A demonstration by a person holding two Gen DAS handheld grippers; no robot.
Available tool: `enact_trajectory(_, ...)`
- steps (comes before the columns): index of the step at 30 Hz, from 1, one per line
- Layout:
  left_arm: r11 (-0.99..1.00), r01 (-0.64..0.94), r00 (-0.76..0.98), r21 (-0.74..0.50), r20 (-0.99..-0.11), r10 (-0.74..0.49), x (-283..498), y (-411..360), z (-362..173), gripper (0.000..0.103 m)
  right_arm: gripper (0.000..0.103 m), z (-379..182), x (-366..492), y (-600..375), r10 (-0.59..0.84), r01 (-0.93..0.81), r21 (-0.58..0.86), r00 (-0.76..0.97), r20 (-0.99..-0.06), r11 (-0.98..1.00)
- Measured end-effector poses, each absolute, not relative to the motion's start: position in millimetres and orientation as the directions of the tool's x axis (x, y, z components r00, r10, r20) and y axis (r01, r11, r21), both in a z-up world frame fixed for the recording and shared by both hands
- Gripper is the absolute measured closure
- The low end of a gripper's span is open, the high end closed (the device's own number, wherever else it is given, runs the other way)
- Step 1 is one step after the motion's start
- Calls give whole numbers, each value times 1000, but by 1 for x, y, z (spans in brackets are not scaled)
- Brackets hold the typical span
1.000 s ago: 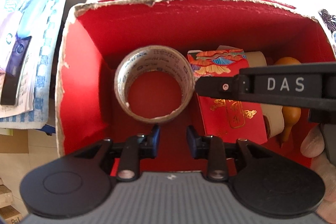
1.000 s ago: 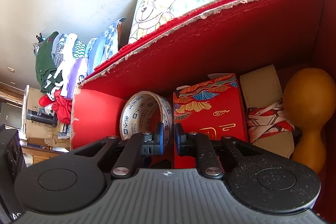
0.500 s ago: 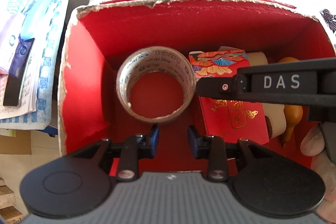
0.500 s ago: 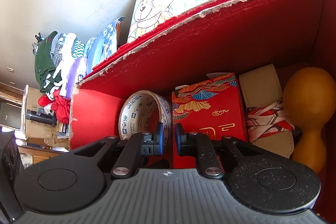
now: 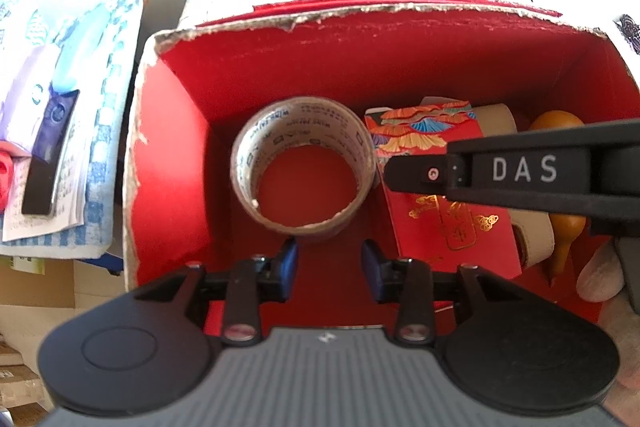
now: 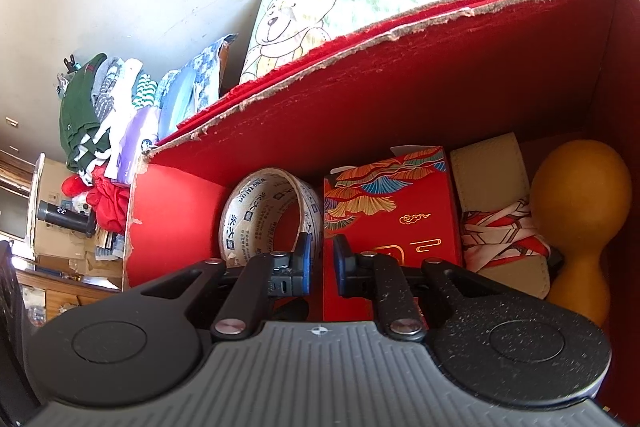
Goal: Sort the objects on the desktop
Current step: 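Open both grippers to release the tape roll in the box, then raise both grippers up out of the red box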
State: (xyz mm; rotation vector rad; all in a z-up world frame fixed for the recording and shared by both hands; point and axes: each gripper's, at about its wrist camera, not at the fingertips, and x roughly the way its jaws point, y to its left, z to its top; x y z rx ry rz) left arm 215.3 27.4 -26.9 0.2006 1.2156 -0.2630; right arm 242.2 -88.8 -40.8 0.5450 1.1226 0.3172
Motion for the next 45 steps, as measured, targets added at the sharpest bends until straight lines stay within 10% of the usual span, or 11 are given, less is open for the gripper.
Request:
enact_trajectory(34,996,89,547,15,-836,-36,81,49,50,42,76,17,113,-130,672,-240,668,531,-517,704)
enact_trajectory(45,998,31,449,-52,-892,-60,31,84,9,41,73,-12,77,-110,715,-234,694,416,-562,681)
